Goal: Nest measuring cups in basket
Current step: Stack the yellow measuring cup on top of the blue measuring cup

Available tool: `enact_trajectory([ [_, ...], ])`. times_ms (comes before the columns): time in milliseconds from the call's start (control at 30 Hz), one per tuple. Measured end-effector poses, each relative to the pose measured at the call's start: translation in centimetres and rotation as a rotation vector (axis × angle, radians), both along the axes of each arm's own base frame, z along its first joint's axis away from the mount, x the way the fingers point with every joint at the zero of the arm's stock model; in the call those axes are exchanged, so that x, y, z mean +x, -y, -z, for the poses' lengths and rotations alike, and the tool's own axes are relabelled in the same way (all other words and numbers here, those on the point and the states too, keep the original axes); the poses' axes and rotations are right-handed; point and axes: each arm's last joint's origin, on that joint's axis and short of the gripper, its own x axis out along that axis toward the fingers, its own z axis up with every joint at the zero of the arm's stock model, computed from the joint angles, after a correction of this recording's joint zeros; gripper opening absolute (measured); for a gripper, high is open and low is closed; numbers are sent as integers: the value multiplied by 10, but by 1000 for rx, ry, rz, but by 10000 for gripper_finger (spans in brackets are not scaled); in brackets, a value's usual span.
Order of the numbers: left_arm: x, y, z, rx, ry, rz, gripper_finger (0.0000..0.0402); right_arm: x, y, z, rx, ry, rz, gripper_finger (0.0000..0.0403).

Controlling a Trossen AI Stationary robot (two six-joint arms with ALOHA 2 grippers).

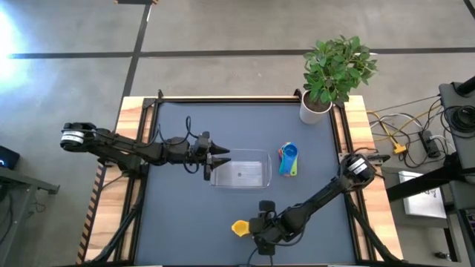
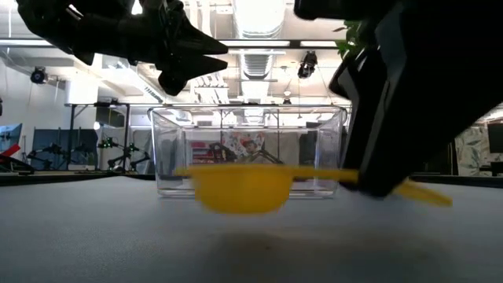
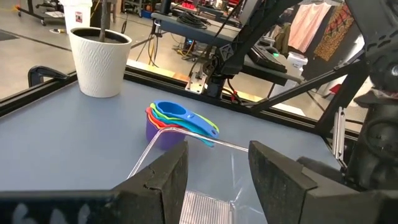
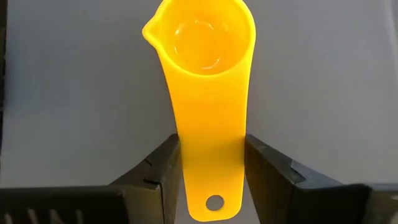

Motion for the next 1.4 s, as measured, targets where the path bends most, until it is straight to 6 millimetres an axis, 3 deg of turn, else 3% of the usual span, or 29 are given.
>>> enact_trajectory([
  [400, 0, 0, 0, 3, -1, 0, 152, -42, -3, -33, -37, -97, 144, 139],
  [600, 0, 0, 0, 3, 0, 0, 152, -64, 2, -44, -82, -120, 357, 145],
  [933, 0, 0, 0, 3, 0, 3, 152, -81, 16, -54, -147, -133, 593, 143],
  [1233, 0, 0, 0, 3, 0, 5, 152, -106, 42, -85, -208, 12, 820, 139],
  [1400, 0, 0, 0, 3, 0, 5, 152, -122, 65, -87, -215, 105, 904, 138],
])
